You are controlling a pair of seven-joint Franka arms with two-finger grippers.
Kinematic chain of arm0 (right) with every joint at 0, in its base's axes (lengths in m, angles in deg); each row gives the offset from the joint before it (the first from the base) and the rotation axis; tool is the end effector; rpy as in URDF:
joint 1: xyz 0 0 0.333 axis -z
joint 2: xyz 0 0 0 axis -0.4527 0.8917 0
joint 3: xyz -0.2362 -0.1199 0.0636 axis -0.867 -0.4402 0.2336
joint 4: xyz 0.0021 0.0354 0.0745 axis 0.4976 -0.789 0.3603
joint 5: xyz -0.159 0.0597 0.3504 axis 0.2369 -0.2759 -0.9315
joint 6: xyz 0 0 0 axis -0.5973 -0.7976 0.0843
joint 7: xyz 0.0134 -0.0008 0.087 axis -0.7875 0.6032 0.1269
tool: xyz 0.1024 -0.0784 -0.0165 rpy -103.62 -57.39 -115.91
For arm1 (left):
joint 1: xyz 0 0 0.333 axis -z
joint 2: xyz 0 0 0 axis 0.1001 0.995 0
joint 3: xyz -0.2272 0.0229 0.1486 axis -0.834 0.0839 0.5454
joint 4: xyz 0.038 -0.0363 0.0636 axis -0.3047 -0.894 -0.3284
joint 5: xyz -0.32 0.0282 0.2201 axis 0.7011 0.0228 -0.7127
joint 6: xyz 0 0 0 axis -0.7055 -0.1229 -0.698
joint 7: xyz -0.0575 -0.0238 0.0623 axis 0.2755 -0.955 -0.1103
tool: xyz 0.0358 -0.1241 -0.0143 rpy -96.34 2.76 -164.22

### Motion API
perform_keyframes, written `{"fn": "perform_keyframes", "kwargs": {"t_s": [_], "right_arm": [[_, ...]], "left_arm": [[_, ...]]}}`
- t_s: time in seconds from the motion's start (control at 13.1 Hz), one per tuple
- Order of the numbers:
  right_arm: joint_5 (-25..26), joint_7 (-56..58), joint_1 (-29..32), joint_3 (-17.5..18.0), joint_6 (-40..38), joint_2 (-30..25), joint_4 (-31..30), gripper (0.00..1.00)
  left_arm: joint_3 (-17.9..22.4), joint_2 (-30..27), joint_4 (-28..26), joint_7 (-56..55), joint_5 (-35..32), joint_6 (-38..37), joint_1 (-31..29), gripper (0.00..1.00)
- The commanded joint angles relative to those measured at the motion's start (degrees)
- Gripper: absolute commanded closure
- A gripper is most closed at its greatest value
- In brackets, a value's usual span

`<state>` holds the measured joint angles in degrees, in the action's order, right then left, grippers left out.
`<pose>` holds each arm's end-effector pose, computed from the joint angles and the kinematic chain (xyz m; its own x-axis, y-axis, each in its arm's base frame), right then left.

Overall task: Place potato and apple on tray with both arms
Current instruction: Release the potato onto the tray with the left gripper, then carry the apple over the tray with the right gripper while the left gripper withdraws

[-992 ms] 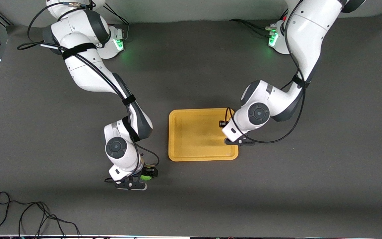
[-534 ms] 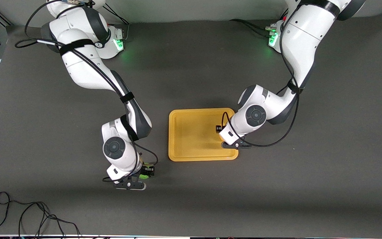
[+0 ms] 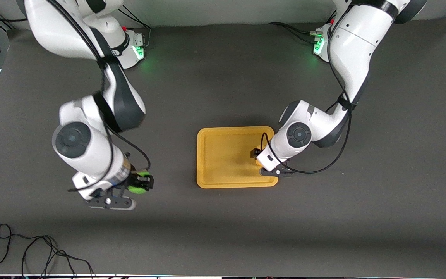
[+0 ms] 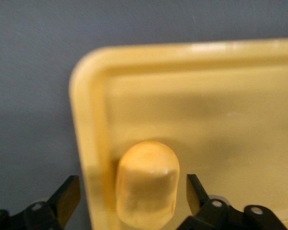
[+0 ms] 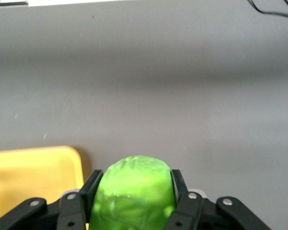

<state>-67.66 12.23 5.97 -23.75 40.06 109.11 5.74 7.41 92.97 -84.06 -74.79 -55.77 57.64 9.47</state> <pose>0.6601 0.2301 0.4121 0.9945 -0.0872 0.0573 -0.0882 -0.9960 0.0151 0.5609 -0.3256 0.1835 0.9974 -0.0216 -0.0693 -0.0109 -0.9885 0.1510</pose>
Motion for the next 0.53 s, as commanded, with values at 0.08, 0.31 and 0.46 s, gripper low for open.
{"fn": "perform_keyframes", "kwargs": {"t_s": [0.08,0.31,0.46], "right_arm": [[-3.0,1.1,-0.4,0.0,-9.3,-8.7,-3.4,0.57],[-3.0,-1.9,-2.9,0.2,-10.3,-9.6,-3.3,0.57],[-2.5,-10.3,-8.6,0.2,-9.5,-8.2,-2.1,0.57]], "left_arm": [[0.6,-12.4,-0.9,4.1,-1.2,-10.6,-7.9,0.00],[1.2,-20.4,-3.6,16.6,-2.0,-14.2,-16.7,0.00],[1.2,-24.6,-5.0,23.1,-2.2,-14.6,-21.9,0.00]]}}
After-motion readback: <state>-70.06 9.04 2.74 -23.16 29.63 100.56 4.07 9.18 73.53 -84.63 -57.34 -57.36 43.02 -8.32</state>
